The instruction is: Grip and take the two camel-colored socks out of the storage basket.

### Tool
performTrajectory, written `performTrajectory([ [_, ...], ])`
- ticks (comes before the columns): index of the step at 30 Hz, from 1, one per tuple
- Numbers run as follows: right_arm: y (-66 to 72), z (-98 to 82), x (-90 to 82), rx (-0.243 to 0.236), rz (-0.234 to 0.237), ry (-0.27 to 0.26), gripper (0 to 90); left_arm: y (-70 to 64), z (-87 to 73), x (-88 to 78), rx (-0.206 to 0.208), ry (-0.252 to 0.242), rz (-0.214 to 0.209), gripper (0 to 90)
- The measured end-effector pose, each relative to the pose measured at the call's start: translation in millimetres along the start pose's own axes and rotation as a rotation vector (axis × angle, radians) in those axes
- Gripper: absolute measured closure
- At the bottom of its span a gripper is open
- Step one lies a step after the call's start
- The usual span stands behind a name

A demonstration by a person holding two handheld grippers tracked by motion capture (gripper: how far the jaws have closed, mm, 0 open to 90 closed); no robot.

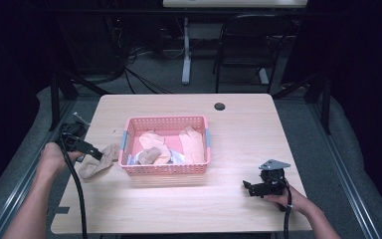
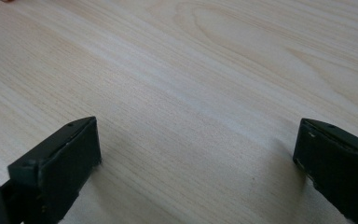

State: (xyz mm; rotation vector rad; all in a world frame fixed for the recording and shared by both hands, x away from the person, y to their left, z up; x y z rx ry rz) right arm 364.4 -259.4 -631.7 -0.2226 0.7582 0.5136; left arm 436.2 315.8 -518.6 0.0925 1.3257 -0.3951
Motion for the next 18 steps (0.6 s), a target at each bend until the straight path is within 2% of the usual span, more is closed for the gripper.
performTrajectory([
  [6,0.1,0.0,0.0,0.001,-0.003,-0.001,0.0,-5.3,10.2,-14.4,0.018,-0.035,0.009,0.3],
  [13,0.1,0.0,0.0,0.002,-0.002,-0.001,0.0,-15.1,17.1,-29.6,0.061,-0.049,0.013,0.3],
  [18,0.0,0.0,0.1,0.001,0.002,0.001,0.0,-18.0,22.0,-40.9,0.068,-0.069,0.021,0.3],
])
Point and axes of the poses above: each handheld gripper's, and its own axes: x roughly forward along the jaws, z roughly out of its top, y roughly to its left, the point moved 6 cm from there along x, roughly forward along the jaws, and after that the axes turned 1 degree about -x, right-handed, at the moved point
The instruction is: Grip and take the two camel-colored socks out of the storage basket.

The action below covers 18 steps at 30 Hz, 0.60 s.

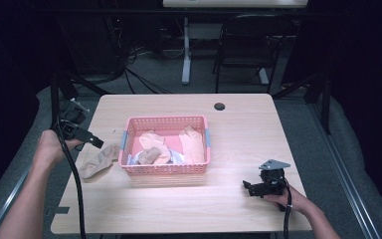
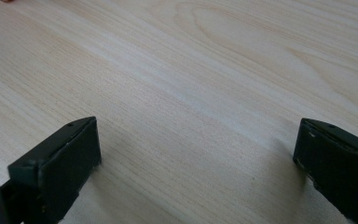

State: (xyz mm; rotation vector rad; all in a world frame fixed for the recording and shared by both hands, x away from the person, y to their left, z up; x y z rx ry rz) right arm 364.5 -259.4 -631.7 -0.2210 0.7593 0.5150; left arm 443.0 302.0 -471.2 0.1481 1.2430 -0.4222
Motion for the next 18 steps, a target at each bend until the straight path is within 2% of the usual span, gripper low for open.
performTrajectory([
  [7,-0.4,0.1,-0.1,-0.009,-0.002,0.004,0.0,-11.6,10.5,-13.4,0.034,-0.025,0.010,0.3],
  [13,-0.4,0.1,-0.1,-0.009,-0.002,0.004,0.0,-34.1,24.1,-16.6,0.108,-0.031,0.006,0.3],
  [18,-0.5,0.1,0.0,-0.009,-0.001,0.005,0.0,-56.3,36.0,-12.9,0.168,-0.028,-0.004,0.3],
])
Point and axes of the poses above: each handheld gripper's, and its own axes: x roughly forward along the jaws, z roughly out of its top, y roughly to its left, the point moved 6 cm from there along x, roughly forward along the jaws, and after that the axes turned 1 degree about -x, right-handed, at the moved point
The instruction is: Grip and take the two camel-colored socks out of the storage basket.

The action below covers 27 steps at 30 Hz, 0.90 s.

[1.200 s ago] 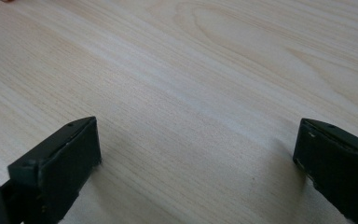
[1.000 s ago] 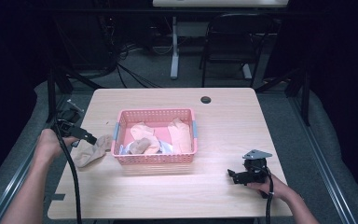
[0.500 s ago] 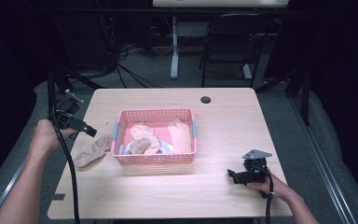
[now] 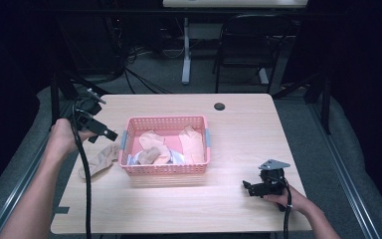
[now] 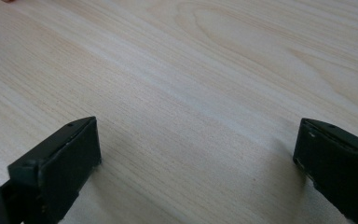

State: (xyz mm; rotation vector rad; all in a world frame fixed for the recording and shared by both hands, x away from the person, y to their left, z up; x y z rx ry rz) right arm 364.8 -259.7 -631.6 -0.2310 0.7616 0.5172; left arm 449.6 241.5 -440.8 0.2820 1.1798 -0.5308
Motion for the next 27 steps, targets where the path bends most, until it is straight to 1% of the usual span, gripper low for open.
performTrajectory([
  [5,0.0,0.0,0.0,0.000,-0.001,0.000,0.0,-16.9,15.3,7.1,0.043,-0.010,-0.016,0.3],
  [8,0.0,0.0,0.0,0.000,-0.001,-0.001,0.0,-26.5,21.9,13.7,0.059,-0.009,-0.027,0.3],
  [9,0.0,0.0,0.0,0.000,-0.001,0.000,0.0,-30.0,24.4,15.4,0.072,-0.020,-0.036,0.3],
  [10,0.0,0.0,0.0,0.000,-0.001,0.000,0.0,-35.4,27.8,17.4,0.082,-0.043,-0.058,0.3],
  [12,-0.1,0.0,-0.1,-0.001,0.002,0.002,0.0,-39.6,30.0,22.1,0.100,-0.032,-0.047,0.3],
  [13,-0.1,0.0,0.0,-0.001,0.002,0.001,0.0,-43.6,31.6,26.6,0.110,-0.024,-0.054,0.3],
  [16,0.4,0.4,0.6,0.004,-0.001,-0.006,0.0,-49.7,34.9,35.7,0.120,-0.018,-0.057,0.3],
  [18,0.0,0.2,0.1,-0.006,0.003,0.003,0.0,-54.3,36.1,42.8,0.126,-0.014,-0.063,0.3],
  [19,-0.1,0.2,0.1,-0.006,0.003,0.003,0.0,-56.0,36.3,46.4,0.142,0.000,-0.066,0.3],
  [23,-0.3,0.1,0.0,-0.008,0.002,0.005,0.0,-63.9,37.1,61.6,0.149,0.011,-0.077,0.3],
  [24,-0.2,0.1,0.0,-0.008,0.002,0.005,0.0,-65.6,37.0,65.5,0.141,0.015,-0.079,0.3],
  [25,-0.3,0.1,0.0,-0.008,0.002,0.005,0.0,-65.9,36.9,68.9,0.148,0.022,-0.076,0.3],
  [26,-0.2,0.1,0.1,-0.009,0.006,0.005,0.0,-66.5,36.8,72.0,0.143,0.024,-0.079,0.3],
  [27,-0.2,0.1,0.1,-0.009,0.007,0.005,0.0,-66.2,36.4,74.9,0.149,0.031,-0.076,0.3],
])
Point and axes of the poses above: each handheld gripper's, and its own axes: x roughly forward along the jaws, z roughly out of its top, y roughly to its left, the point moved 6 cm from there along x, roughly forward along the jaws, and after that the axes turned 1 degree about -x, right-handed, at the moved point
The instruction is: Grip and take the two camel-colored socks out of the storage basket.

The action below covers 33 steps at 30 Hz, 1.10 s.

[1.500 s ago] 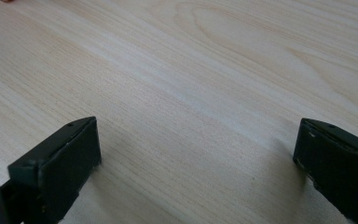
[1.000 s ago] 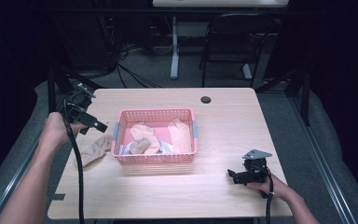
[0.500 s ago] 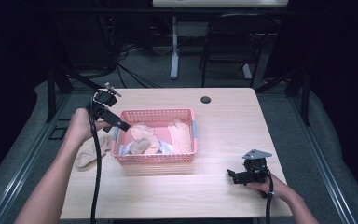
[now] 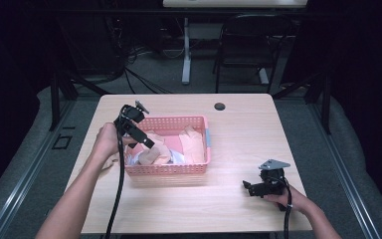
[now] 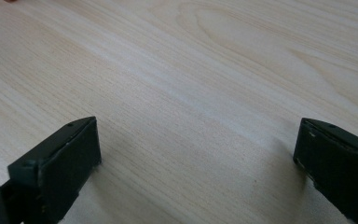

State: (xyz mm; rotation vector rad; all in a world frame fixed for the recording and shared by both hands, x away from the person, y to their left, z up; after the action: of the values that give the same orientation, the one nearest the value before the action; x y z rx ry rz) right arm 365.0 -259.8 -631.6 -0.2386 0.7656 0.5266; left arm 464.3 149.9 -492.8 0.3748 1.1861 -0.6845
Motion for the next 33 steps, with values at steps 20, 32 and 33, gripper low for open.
performTrajectory([
  [20,-0.2,-0.1,-0.3,0.001,-0.006,0.001,0.0,8.8,-22.7,55.6,-0.094,0.078,-0.067,20.8],
  [32,0.0,0.0,-0.1,0.001,-0.002,-0.001,0.0,6.8,-32.5,70.5,-0.091,0.160,-0.083,38.2],
  [33,0.1,0.0,0.0,0.001,-0.001,0.000,0.0,6.6,-32.9,70.8,-0.091,0.164,-0.079,43.9],
])
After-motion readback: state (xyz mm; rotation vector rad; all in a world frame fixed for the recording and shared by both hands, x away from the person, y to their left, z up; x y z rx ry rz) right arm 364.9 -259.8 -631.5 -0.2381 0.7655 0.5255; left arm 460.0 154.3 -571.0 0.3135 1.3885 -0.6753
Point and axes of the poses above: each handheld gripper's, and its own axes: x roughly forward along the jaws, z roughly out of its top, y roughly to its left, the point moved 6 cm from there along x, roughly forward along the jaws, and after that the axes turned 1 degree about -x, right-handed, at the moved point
